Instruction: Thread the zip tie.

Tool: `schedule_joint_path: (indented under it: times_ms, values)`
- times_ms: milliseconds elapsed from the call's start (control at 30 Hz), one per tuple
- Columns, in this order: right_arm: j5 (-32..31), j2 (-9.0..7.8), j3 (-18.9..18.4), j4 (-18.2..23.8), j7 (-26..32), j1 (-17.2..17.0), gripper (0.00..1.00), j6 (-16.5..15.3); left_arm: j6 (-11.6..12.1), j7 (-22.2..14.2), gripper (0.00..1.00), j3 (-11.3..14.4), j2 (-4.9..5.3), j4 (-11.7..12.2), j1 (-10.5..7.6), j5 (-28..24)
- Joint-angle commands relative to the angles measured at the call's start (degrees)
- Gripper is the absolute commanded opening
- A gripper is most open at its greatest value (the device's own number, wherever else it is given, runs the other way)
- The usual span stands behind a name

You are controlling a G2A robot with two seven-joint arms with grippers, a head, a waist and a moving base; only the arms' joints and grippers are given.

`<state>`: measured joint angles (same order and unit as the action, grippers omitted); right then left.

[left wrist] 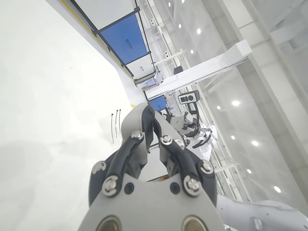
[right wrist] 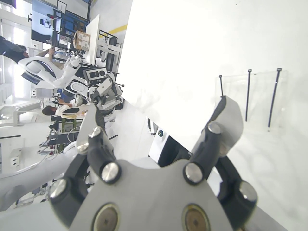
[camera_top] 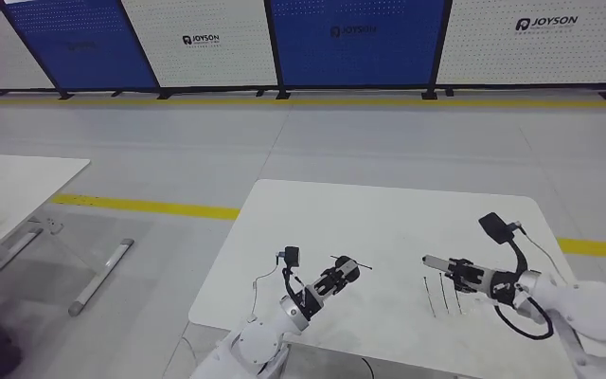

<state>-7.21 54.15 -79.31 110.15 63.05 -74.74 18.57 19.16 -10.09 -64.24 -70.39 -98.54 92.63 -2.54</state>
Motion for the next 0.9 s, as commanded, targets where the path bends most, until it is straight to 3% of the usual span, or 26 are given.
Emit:
schedule_joint_path:
  times_ms: [0, 167, 233, 300, 500, 567, 667, 867]
  values:
    - [0.14, 0.00, -0.03, 0.01, -0.01, -0.05, 1.00, -0.06, 0.00, 0.00, 0.00, 0.00, 0.00, 0.00, 0.00, 0.00]
    - [0.14, 0.00, -0.03, 0.01, -0.01, -0.05, 1.00, -0.06, 0.00, 0.00, 0.00, 0.00, 0.00, 0.00, 0.00, 0.00]
    - [-0.03, -0.18, 1.38, -0.27, 3.99, 0.12, 1.00, -4.78, 0.00, 0.00, 0.00, 0.00, 0.00, 0.00, 0.00, 0.00]
    - [-5.43, -0.64, 1.29, -0.55, 5.26, 0.77, 1.00, -4.59, 0.00, 0.00, 0.00, 0.00, 0.00, 0.00, 0.00, 0.00]
    - [-13.77, -2.16, -0.77, 2.23, 16.22, 2.75, 1.00, -3.75, 0.00, 0.00, 0.00, 0.00, 0.00, 0.00, 0.00, 0.00]
    - [-16.71, -2.70, 0.51, 1.71, 16.59, 3.51, 1.00, -3.62, 0.00, 0.00, 0.00, 0.00, 0.00, 0.00, 0.00, 0.00]
    - [-23.82, -4.04, 6.34, -0.42, 16.59, 5.54, 1.00, -5.09, 0.00, 0.00, 0.00, 0.00, 0.00, 0.00, 0.00, 0.00]
    - [-23.82, -4.04, 6.34, -0.42, 16.59, 5.54, 1.00, -5.09, 0.00, 0.00, 0.00, 0.00, 0.00, 0.00, 0.00, 0.00]
